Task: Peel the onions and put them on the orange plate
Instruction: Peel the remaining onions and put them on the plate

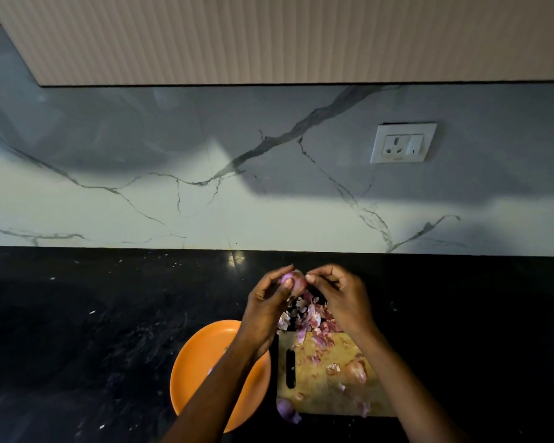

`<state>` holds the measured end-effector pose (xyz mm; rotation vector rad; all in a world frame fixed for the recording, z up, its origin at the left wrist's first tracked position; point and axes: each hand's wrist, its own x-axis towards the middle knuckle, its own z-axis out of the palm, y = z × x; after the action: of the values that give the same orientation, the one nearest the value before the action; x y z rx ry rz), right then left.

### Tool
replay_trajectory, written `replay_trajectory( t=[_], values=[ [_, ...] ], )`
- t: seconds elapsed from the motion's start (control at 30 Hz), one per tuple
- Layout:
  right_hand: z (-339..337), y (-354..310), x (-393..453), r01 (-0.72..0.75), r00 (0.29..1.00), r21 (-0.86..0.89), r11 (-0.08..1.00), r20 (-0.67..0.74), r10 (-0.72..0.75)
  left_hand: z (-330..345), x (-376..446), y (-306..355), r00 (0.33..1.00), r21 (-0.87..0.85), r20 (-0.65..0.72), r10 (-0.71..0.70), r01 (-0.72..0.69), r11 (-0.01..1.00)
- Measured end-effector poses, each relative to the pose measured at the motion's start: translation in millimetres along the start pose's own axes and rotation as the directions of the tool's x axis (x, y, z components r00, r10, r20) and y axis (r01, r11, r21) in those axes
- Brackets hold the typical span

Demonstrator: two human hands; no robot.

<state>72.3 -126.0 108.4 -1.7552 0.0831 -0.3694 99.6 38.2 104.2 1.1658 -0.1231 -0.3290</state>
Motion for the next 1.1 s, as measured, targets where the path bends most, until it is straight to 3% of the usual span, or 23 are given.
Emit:
replay_trajectory(
  t=[0.13,0.27,0.37,0.43,0.6,1.1],
  values=[
    [-14,18,6,-0.122,0.992,-0.082,0.989,-0.055,0.117,-3,0,3,0.999,-0.013,0.014,-0.032,0.033,0.999],
    [-13,6,-1,-0.076,0.996,-0.027,0.997,0.042,0.078,-2,0,5,1.0,0.005,0.003,-0.016,0.016,1.0],
    [-10,-2,-6,-0.11,0.973,0.095,0.989,0.214,0.088,-1,1,3,1.0,0.0,0.019,-0.002,0.002,1.0],
    [-8,0,-7,-0.121,0.958,0.082,0.989,0.271,0.095,-1,0,4,0.999,-0.048,0.039,-0.026,0.028,0.998],
    [-9,0,-6,-0.076,0.974,0.057,0.995,0.219,0.062,0,-1,7,0.992,-0.103,0.099,-0.078,0.088,0.991],
    [-7,-2,-9,0.023,0.982,0.091,0.996,0.182,-0.04,0,0,3,0.996,-0.105,0.089,-0.03,0.039,0.994]
  ],
)
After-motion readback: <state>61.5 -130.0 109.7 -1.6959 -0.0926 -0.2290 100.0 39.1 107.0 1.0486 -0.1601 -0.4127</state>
